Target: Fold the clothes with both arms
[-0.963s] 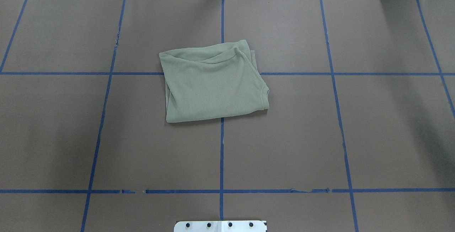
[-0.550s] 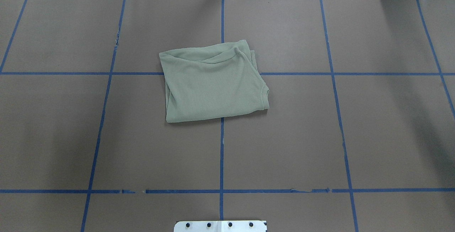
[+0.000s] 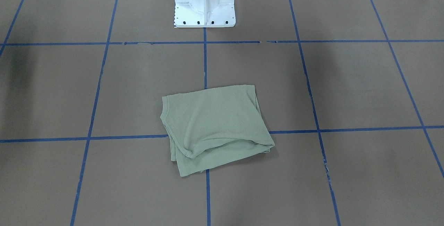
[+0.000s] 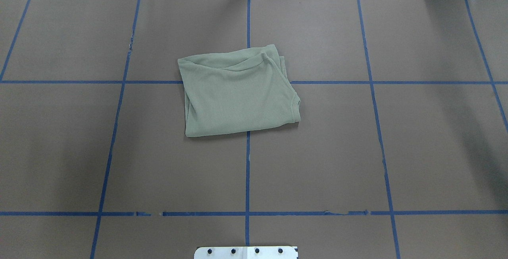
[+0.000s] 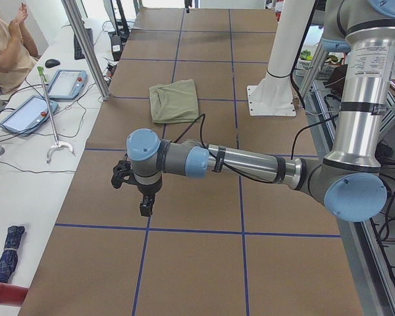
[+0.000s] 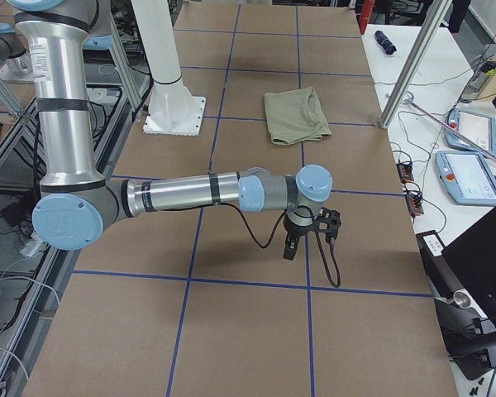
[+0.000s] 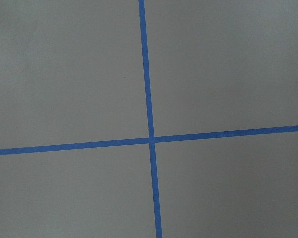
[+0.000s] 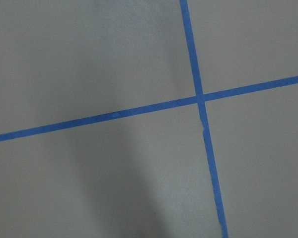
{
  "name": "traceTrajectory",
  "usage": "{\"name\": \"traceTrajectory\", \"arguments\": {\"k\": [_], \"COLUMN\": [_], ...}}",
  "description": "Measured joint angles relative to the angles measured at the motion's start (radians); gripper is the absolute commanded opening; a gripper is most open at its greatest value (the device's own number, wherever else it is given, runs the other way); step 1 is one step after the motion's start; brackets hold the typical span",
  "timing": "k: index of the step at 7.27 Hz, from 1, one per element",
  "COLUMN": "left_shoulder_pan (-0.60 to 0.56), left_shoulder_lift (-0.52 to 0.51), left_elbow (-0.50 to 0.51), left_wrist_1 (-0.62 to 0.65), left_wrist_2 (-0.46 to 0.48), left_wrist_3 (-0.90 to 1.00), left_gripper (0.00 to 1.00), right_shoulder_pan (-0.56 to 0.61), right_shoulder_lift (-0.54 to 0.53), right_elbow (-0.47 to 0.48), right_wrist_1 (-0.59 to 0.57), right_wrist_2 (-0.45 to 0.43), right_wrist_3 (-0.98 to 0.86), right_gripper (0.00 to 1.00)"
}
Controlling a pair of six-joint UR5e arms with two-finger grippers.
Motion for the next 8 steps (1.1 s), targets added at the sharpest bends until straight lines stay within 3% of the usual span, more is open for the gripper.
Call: {"name": "traceTrajectory", "arguments": {"k": [8], "left_shoulder_pan": [0.000], "left_shoulder_lift": [-0.006], "left_elbow": [0.088], "left_wrist_1": [0.000], "left_wrist_2": [0.001], "left_wrist_3": [0.002], "left_gripper": [1.00], "right_shoulder_pan": [0.007], "right_shoulder_lift": [-0.002], "right_elbow": [0.001], "right_wrist_1": [0.002], "right_wrist_2": [0.009], "right_wrist_3": [0.000], "right_gripper": [1.00]}}
